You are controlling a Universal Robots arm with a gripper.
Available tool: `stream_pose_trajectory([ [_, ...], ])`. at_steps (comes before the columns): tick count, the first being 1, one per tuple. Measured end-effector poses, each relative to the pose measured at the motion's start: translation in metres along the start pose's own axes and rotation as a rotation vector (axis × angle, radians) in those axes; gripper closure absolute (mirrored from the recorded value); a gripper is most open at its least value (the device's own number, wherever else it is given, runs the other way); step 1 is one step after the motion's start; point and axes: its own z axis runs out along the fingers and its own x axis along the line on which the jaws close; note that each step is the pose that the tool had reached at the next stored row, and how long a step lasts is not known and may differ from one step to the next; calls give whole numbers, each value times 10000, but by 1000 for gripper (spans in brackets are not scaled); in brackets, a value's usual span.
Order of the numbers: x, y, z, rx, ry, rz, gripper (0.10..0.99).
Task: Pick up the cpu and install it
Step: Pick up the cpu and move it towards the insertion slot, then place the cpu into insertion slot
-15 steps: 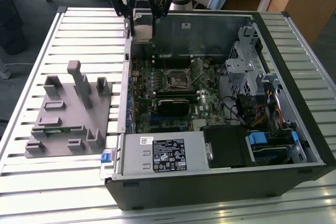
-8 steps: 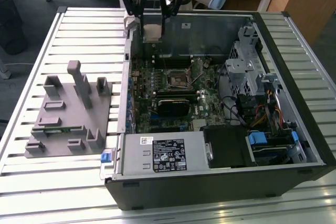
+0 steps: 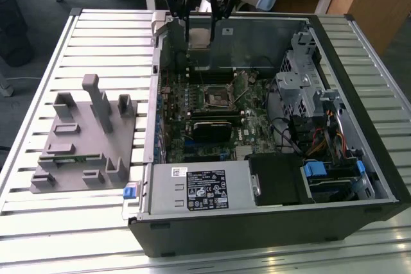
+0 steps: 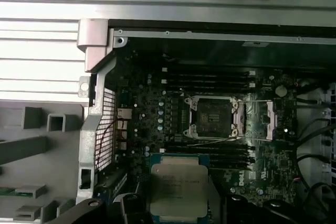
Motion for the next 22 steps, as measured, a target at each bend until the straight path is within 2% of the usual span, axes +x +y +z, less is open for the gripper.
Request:
stream_pose_trajectory([
  [5,-170,22,6,-1,-2,13,561],
  [7,-212,23,7,5,-5,48,561],
  [14,-261,22,7,56,-40,467,561],
  [20,-262,26,13,62,-106,1262,561],
  [21,-262,28,19,53,-150,1790,561],
  [22,-262,28,21,50,-163,1948,561],
])
